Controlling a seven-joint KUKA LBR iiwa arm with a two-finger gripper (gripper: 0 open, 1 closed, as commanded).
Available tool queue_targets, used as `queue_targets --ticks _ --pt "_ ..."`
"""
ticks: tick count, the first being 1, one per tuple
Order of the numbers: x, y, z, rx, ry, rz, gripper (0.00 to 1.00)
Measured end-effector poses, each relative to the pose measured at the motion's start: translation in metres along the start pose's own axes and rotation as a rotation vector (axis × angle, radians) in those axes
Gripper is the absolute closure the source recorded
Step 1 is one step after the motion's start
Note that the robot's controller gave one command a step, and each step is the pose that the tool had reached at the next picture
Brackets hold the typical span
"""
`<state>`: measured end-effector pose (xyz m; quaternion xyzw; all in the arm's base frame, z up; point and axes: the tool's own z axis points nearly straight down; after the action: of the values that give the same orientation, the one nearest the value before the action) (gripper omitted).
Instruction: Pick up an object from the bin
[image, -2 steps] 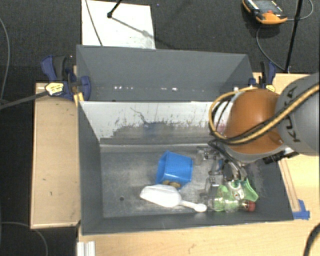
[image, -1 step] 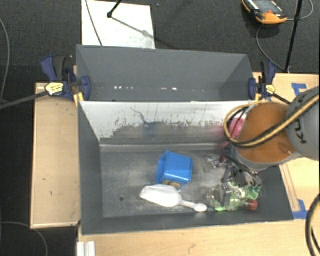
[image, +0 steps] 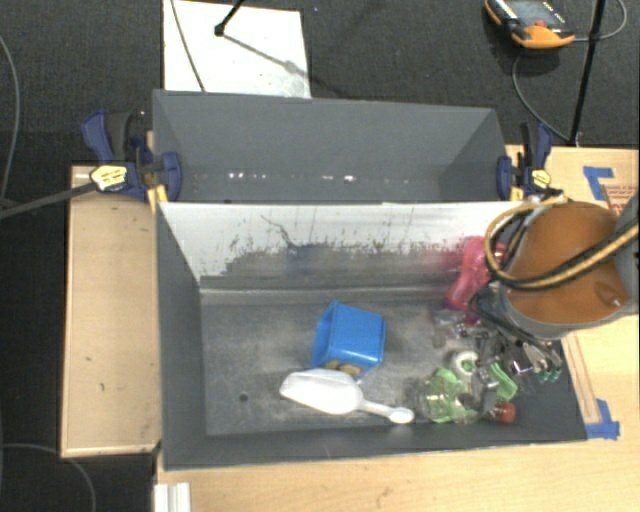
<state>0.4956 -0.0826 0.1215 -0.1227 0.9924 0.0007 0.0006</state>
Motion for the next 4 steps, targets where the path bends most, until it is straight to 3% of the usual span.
queue_targets --ticks 1,2,3,4 --pt "-0.006 -0.068 0.005 0.005 -0.004 -0.066 0.00" --pt "-0.005 -0.062 0.050 0.007 -0.016 -0.219 0.00" --pt "-0.003 -0.068 0.046 0.002 -0.004 -0.210 1.00" --pt "-0.003 -0.068 0.046 0.002 -0.004 -0.209 1.00"
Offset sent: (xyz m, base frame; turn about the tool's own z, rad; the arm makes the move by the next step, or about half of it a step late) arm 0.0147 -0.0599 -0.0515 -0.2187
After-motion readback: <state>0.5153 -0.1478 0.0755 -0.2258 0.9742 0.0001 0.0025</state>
